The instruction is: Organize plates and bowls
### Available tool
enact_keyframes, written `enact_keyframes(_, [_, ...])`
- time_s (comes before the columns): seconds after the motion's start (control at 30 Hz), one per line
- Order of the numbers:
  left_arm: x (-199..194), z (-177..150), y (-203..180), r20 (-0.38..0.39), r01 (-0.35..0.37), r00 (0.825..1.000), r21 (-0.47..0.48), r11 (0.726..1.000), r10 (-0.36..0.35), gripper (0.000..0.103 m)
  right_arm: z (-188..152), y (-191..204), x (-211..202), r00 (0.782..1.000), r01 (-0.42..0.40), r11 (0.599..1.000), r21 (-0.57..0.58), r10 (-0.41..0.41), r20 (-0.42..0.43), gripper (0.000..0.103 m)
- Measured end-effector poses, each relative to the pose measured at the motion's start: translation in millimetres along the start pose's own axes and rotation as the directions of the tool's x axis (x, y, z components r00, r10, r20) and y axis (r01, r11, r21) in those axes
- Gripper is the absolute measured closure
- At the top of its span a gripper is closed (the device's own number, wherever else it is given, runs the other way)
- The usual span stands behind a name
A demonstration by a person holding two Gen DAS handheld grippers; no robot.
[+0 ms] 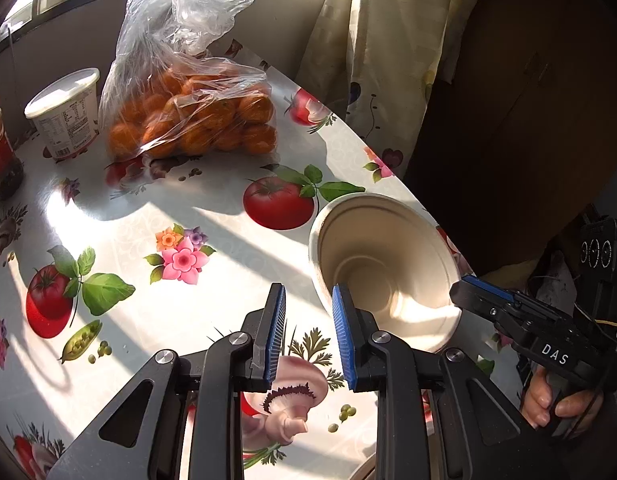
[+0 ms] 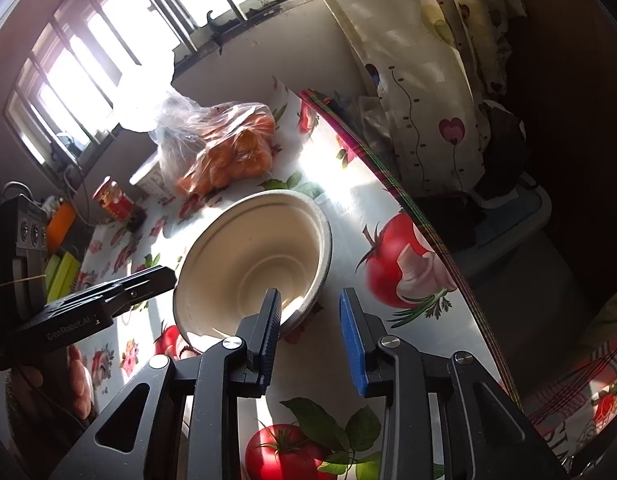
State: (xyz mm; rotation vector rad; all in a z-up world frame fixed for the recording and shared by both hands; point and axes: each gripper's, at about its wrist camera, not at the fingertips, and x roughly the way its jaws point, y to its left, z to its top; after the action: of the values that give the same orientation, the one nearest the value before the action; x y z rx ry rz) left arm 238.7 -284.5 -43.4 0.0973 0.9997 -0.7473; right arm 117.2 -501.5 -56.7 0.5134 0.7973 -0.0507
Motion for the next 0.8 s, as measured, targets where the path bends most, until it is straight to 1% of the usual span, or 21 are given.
enact_keyframes(0.27, [2.8, -0.9, -3.0, 0.000, 0.006, 1.000, 0.015, 1.000, -0.006, 0.078, -0.8, -1.1, 3.9, 1.000, -0.020, 1.000, 0.018, 0.020, -0.008, 0.079])
enact_keyframes(0.5, [5.7, -0.5, -5.2, -0.004, 0.008, 1.000, 0.029, 1.000, -0.008, 0.089, -1.5, 1.9, 4.6, 1.000, -0.024, 1.000, 0.011, 0.024, -0.005, 0.081])
enact_keyframes(0.7, [7.0, -0.5, -5.8, -0.005, 0.005, 1.000, 0.027, 1.000, -0.005, 0.090, -2.1, 4.0, 4.9, 1.000, -0.027, 1.000, 0.013, 0.027, -0.009, 0.081])
enact_keyframes(0.8, [6.9, -0.7, -5.9, -0.003, 0.002, 1.000, 0.029, 1.000, -0.002, 0.090, -1.9, 4.9, 5.1, 1.000, -0.030, 1.000, 0.009, 0.030, -0.010, 0.083])
